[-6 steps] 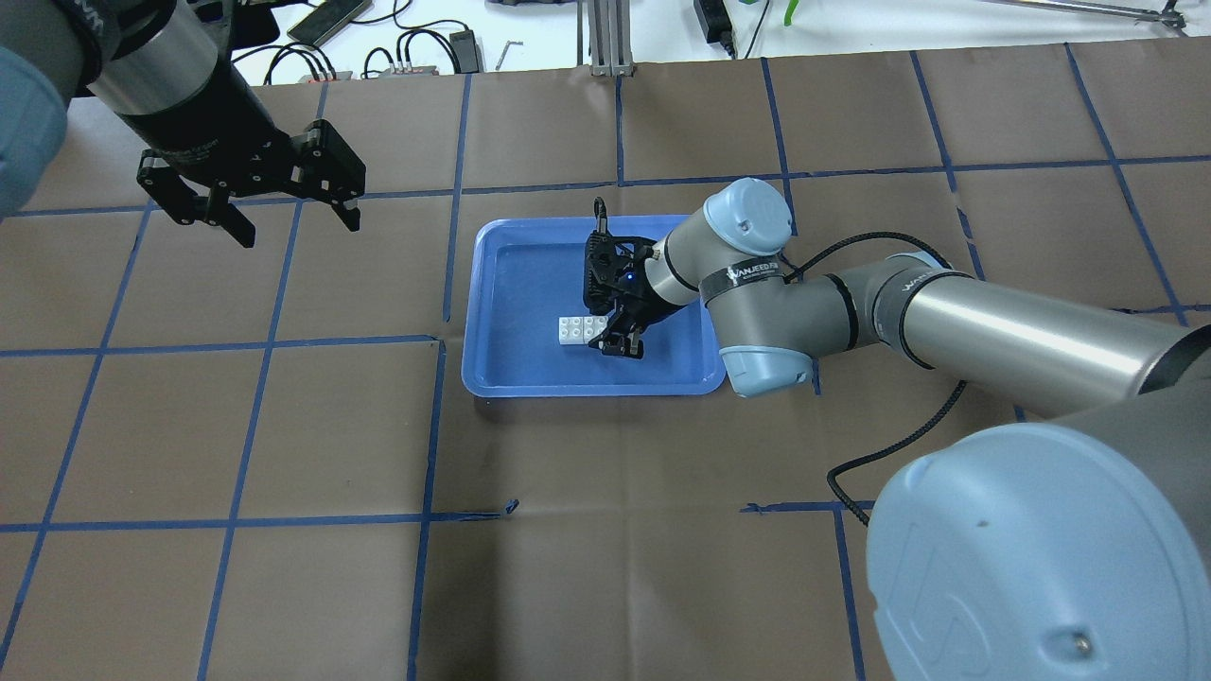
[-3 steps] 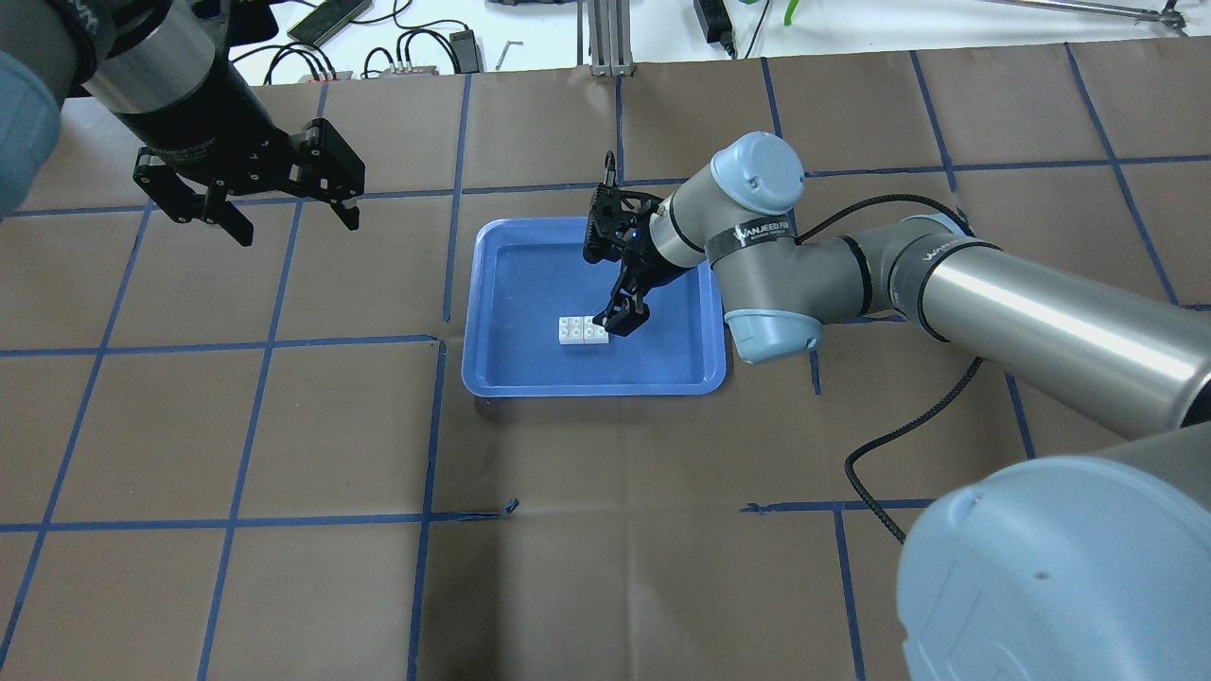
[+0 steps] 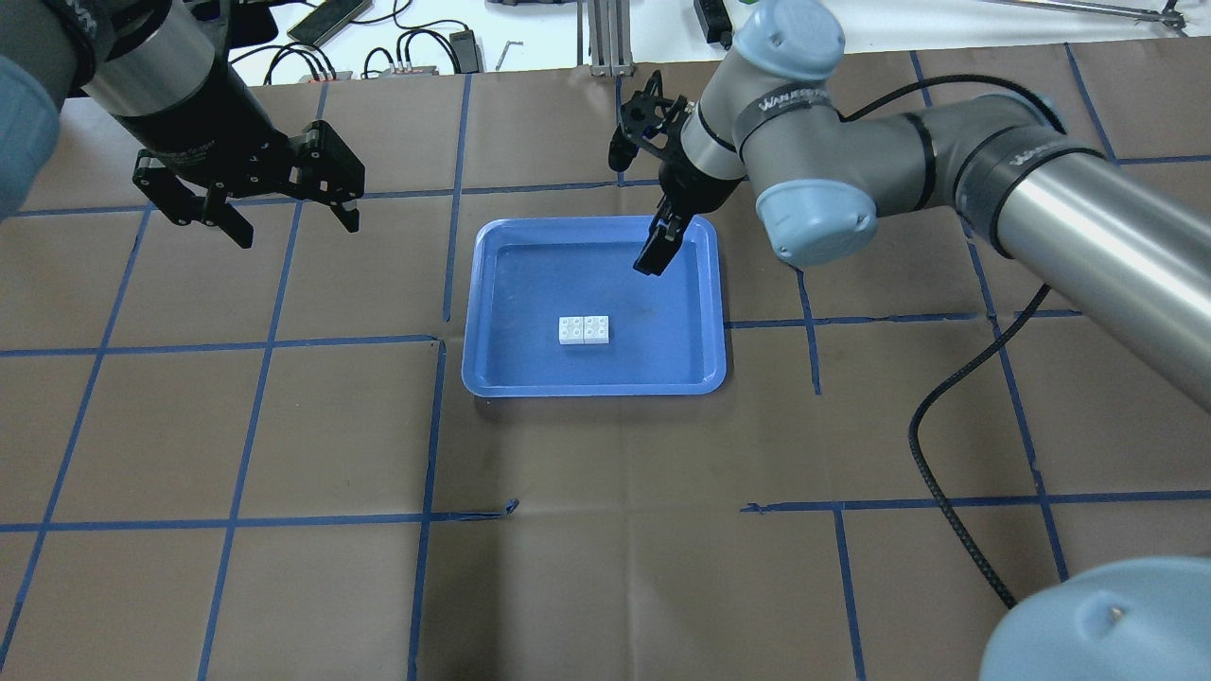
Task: Assemble white blocks and place on blue tray
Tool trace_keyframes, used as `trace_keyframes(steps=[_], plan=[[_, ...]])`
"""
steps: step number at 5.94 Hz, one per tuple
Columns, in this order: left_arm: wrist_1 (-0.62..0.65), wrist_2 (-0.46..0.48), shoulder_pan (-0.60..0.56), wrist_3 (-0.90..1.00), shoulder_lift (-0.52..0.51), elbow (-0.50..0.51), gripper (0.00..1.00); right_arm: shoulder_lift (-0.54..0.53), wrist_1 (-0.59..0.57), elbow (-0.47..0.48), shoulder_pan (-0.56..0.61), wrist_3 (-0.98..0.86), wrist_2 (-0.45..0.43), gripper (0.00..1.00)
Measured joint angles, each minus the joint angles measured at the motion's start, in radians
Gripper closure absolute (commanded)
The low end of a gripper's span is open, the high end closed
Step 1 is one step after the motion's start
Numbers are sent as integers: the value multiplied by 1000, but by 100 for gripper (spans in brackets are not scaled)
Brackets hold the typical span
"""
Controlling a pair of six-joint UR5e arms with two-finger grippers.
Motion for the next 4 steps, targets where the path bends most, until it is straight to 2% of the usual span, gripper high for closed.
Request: trace_keyframes(steps=[2, 4], plan=[[-1, 0, 0, 0, 5, -4, 1, -69, 187, -76, -69, 283, -141, 0], [-1, 0, -1, 0, 7, -5, 1, -156, 346, -86, -91, 577, -213, 0]])
